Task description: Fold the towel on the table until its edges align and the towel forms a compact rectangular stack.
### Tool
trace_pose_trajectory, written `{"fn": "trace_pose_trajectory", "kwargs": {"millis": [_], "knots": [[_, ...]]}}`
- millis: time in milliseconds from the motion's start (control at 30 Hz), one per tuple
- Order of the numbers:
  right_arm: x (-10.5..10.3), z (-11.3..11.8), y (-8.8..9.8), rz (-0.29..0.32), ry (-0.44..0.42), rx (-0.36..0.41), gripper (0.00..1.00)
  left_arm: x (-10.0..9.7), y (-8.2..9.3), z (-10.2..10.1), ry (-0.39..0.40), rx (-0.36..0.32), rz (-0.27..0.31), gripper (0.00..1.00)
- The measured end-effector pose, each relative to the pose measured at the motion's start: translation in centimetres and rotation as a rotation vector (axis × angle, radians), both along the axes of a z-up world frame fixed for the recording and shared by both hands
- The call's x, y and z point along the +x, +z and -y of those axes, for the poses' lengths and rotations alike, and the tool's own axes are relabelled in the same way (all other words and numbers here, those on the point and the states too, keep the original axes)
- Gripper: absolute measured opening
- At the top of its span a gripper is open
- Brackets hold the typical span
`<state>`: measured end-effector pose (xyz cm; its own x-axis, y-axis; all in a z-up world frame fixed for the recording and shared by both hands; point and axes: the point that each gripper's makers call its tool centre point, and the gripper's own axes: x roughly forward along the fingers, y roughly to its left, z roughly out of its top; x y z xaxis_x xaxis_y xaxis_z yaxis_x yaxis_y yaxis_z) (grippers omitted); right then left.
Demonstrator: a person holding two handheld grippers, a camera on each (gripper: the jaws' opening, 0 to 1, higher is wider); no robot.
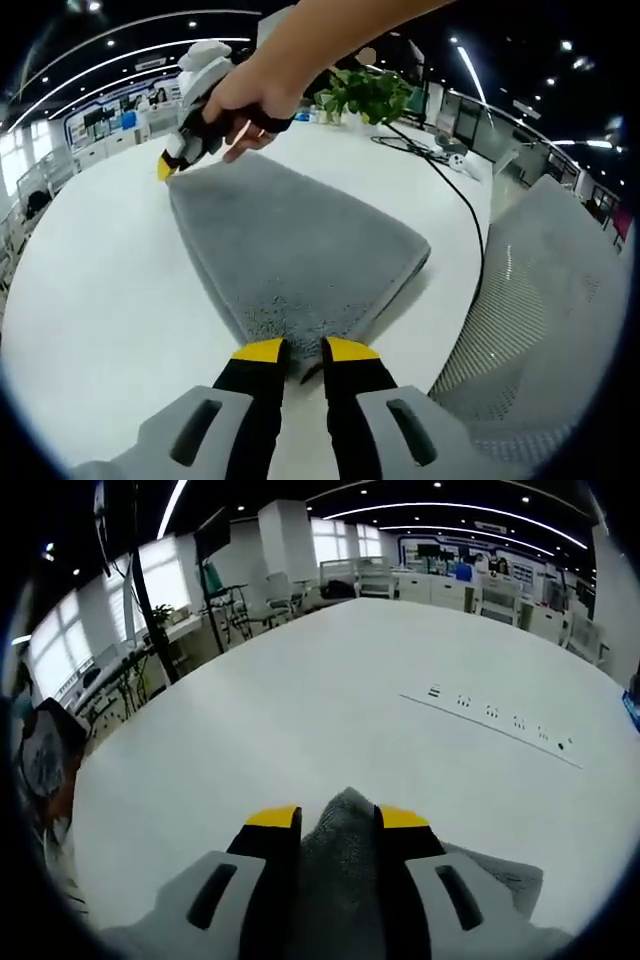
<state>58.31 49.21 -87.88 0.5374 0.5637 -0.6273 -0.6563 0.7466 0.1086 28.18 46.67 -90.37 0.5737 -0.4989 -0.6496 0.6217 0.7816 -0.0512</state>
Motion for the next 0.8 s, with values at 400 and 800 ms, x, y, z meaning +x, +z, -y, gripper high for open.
{"fn": "trace_pose_trajectory", "kwargs": {"millis": [400,800], "knots": [[-0.9,1.0,1.6,0.013,0.014,0.012,0.31,0.7,1.9,-0.1,0.022,-0.015,0.027,0.15],[-1.6,2.4,4.5,0.026,-0.009,0.062,0.44,1.8,3.9,0.1,0.041,-0.028,0.058,0.15]]}}
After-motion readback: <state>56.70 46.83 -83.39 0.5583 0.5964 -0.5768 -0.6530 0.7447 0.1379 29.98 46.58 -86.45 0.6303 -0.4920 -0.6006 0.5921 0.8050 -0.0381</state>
